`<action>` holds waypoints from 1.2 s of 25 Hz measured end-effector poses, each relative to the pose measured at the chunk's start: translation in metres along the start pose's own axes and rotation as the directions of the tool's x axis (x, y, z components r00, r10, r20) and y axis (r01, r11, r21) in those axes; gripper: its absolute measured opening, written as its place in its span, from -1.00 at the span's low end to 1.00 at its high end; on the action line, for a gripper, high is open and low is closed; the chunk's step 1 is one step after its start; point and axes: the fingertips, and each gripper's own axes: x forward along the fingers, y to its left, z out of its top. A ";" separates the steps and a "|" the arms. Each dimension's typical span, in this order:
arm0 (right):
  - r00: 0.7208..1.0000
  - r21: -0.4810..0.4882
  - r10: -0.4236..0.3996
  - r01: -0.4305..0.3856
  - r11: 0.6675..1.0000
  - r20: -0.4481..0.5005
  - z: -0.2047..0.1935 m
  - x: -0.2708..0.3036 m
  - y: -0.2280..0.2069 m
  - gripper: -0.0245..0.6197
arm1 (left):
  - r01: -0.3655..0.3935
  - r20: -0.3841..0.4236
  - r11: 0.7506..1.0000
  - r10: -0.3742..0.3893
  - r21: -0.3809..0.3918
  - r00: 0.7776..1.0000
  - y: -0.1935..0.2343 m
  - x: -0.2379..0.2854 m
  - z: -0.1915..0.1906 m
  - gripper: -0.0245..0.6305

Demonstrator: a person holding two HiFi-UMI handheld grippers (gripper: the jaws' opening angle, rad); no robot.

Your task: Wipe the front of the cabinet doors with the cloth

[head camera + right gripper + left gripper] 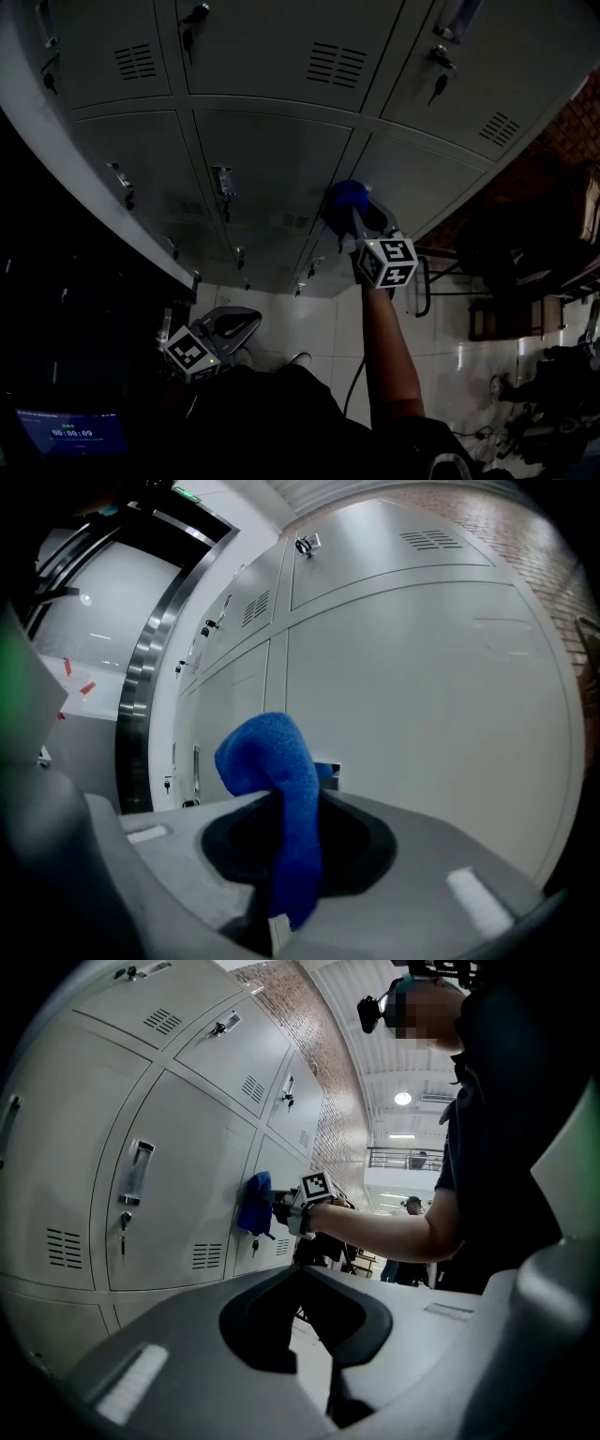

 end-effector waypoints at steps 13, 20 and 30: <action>0.987 0.032 -0.161 0.161 0.986 0.001 -0.007 -0.053 -0.091 -0.68 | 0.078 -0.005 0.997 -0.078 0.018 0.997 -0.012 0.045 0.008 -0.93; 0.955 0.056 -0.296 0.296 0.954 -0.006 -0.013 -0.093 -0.158 -0.68 | 0.104 -0.013 0.994 -0.104 0.015 0.995 -0.017 0.062 0.006 -0.93; 0.901 0.097 -0.433 0.432 0.897 -0.009 -0.021 -0.133 -0.213 -0.68 | 0.127 -0.022 0.992 -0.127 0.015 0.992 -0.023 0.068 0.007 -0.93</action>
